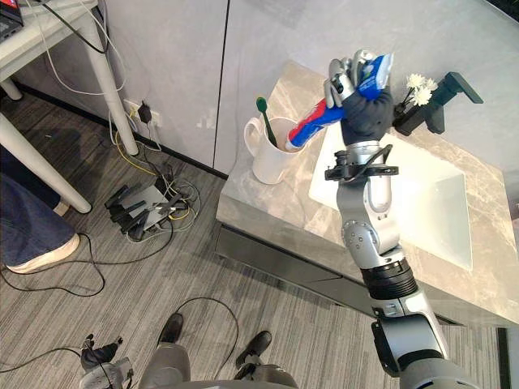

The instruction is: Organize washtable

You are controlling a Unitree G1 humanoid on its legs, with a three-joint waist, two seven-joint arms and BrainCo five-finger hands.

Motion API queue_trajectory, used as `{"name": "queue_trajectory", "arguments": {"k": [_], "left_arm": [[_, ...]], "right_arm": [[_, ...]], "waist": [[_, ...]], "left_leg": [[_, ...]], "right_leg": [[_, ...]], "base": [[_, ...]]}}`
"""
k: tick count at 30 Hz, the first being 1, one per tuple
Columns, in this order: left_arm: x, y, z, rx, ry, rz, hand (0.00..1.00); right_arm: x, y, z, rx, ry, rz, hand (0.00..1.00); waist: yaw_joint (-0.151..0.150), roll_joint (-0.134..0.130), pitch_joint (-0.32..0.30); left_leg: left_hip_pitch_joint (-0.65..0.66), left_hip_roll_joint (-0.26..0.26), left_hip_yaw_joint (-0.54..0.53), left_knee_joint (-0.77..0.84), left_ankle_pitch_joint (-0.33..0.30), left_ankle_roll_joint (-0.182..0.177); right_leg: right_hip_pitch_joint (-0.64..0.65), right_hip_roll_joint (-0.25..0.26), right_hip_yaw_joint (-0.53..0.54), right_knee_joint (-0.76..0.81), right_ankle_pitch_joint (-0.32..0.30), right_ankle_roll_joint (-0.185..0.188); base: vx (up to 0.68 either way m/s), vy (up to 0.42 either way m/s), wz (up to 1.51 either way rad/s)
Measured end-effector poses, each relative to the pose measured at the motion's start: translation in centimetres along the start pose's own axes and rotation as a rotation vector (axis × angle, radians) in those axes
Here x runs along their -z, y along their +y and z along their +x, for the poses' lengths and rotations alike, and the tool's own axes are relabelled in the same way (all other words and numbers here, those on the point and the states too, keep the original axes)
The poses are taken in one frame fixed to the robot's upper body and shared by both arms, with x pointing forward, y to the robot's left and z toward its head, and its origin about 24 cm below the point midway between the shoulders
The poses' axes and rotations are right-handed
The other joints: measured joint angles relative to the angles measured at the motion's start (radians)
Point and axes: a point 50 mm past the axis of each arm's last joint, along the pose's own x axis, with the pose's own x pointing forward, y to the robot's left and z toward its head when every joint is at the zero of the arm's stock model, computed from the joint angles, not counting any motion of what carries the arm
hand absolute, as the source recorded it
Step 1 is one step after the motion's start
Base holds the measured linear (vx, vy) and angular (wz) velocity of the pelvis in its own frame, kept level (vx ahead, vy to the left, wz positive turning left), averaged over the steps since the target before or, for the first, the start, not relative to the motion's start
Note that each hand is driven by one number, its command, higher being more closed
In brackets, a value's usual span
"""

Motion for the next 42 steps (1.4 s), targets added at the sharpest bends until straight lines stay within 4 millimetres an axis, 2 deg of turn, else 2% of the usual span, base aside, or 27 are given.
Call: {"name": "queue_trajectory", "arguments": {"k": [3, 6, 14, 23, 30, 37, 42], "left_arm": [[0.0, 0.0, 0.0, 0.003, 0.000, -0.001, 0.00], [0.0, 0.0, 0.0, 0.016, -0.001, -0.002, 0.00], [-0.4, 0.4, 0.3, 0.010, -0.016, 0.002, 0.00], [-0.4, 0.3, 0.3, 0.028, -0.016, -0.004, 0.00], [-0.4, 0.3, 0.3, 0.028, -0.017, -0.004, 0.00], [-0.5, 0.5, 0.4, 0.025, -0.021, -0.001, 0.00], [-0.6, 0.5, 0.4, 0.025, -0.023, -0.001, 0.00]], "right_arm": [[-1.5, -0.9, 1.5, 0.025, -0.049, -0.051, 1.00], [-2.8, -0.8, 2.4, 0.028, -0.116, -0.057, 1.00], [-2.2, -1.5, 2.9, 0.062, -0.094, -0.070, 1.00], [-2.1, -1.7, 3.5, 0.080, -0.087, -0.058, 1.00], [-2.7, -1.1, 4.3, 0.060, -0.115, -0.047, 1.00], [-3.2, -0.5, 4.6, 0.037, -0.139, -0.037, 1.00], [-4.6, 1.1, 4.6, -0.028, -0.201, -0.010, 1.00]], "waist": [[0.001, 0.000, 0.000], [-0.001, -0.002, -0.001], [0.003, -0.030, -0.001], [0.006, -0.030, -0.001], [0.003, -0.032, -0.001], [0.004, -0.055, 0.006], [-0.001, -0.054, 0.006]], "left_leg": [[0.000, 0.001, 0.000, 0.001, 0.000, 0.000], [0.000, 0.001, 0.001, 0.000, 0.000, 0.000], [-0.004, 0.001, 0.001, 0.001, 0.000, 0.000], [-0.012, 0.001, 0.000, 0.002, 0.000, 0.000], [-0.012, 0.002, 0.003, 0.003, 0.000, 0.000], [-0.012, 0.009, 0.025, 0.025, -0.016, -0.005], [-0.010, 0.020, 0.037, 0.035, -0.025, -0.009]], "right_leg": [[0.000, 0.001, 0.001, 0.000, 0.000, 0.000], [-0.001, 0.001, 0.002, 0.000, 0.000, 0.000], [-0.003, 0.001, 0.001, 0.000, 0.000, 0.000], [-0.010, 0.002, 0.000, 0.000, 0.000, 0.000], [-0.013, 0.003, 0.005, 0.000, 0.001, -0.001], [-0.018, 0.008, 0.029, 0.000, 0.005, -0.006], [-0.022, 0.019, 0.044, 0.000, 0.006, -0.007]], "base": [[0.00, 0.000, 0.00], [0.00, 0.000, 0.00], [0.00, 0.000, 0.00], [0.00, 0.000, 0.00], [0.00, 0.000, -0.02], [0.00, 0.005, -0.10], [0.01, 0.006, -0.10]]}}
